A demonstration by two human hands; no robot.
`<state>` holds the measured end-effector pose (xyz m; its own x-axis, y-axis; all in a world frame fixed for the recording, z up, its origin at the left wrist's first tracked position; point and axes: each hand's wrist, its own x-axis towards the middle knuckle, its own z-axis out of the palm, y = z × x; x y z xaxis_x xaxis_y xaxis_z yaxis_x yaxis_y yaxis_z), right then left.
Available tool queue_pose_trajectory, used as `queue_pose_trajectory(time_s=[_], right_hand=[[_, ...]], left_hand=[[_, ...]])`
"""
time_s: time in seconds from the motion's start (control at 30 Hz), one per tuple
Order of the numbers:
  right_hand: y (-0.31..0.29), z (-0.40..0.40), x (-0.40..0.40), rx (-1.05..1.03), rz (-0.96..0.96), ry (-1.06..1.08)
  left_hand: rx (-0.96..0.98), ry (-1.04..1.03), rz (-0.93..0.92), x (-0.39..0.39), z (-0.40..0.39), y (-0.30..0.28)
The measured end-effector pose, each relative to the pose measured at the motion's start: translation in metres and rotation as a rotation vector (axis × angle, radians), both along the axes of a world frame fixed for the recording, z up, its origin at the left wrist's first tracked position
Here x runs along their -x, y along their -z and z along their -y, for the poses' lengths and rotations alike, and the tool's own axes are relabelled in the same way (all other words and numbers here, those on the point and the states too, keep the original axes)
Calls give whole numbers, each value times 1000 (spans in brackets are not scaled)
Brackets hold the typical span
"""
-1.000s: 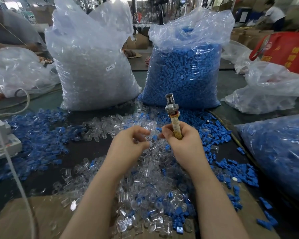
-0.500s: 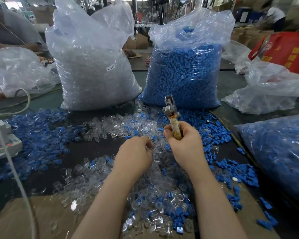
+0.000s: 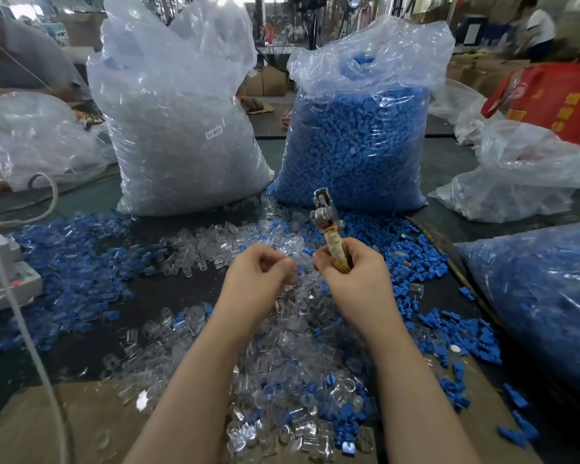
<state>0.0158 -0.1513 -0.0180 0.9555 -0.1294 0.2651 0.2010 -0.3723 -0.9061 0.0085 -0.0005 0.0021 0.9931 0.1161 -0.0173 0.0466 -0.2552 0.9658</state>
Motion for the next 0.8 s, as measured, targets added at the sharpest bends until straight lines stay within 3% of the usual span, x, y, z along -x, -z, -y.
queue_pose_trajectory(time_s=[0.13, 0.3, 0.8], right_hand=[[-1, 0, 1, -20, 3, -8], [-3, 0, 1, -32, 13, -18], [-7, 2, 5, -43, 24, 6]], left_hand=[[332, 98, -38, 2, -1, -5], [511, 124, -57, 4, -4, -10], [430, 29, -42, 3, -2, -6]])
